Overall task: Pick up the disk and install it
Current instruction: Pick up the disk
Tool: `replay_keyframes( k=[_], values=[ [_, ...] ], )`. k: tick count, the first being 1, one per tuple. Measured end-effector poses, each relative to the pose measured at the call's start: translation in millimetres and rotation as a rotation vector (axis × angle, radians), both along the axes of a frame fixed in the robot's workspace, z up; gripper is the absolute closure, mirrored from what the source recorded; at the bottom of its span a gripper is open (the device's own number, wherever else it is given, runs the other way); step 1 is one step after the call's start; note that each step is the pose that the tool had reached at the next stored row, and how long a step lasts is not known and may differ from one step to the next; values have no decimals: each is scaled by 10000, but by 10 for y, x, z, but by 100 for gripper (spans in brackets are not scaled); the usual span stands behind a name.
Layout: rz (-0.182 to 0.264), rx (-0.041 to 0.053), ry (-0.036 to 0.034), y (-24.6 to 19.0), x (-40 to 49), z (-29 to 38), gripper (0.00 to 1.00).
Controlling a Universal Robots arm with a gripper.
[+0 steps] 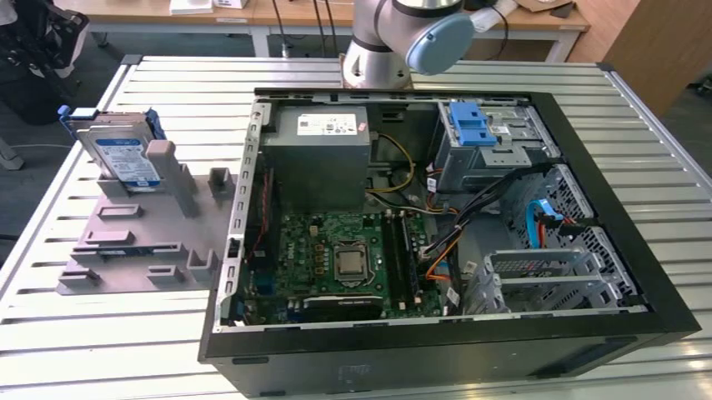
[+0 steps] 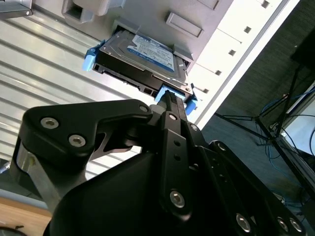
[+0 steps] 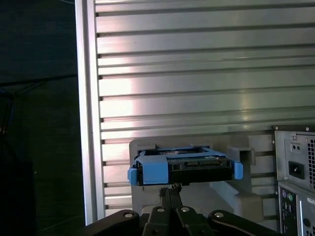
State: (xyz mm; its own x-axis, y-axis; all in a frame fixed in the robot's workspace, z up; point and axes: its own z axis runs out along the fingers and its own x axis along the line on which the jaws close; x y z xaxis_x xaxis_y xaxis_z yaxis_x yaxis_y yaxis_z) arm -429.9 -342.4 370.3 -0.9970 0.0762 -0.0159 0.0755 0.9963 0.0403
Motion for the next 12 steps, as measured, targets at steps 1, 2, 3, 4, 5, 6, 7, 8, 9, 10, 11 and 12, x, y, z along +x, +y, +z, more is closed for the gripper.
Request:
replay_keyframes(
  k=[1,2,3,4,5,6,7,8,9,10,11,12],
  values=[
    [0,-1,0,0,-2,0,89],
    [0,0,0,0,-3,0,89],
    [0,0,0,0,-3,0,89],
    [0,0,0,0,-3,0,89],
    [0,0,0,0,-3,0,89],
    [0,0,0,0,-4,0,89],
    [0,0,0,0,-4,0,89],
    [1,0,0,0,-4,-1,89],
    [10,0,0,0,-4,-1,89],
    [22,-1,1,0,-4,0,89],
    [33,-1,1,0,-4,-1,89],
    [47,-1,1,0,-4,-1,89]
  ],
)
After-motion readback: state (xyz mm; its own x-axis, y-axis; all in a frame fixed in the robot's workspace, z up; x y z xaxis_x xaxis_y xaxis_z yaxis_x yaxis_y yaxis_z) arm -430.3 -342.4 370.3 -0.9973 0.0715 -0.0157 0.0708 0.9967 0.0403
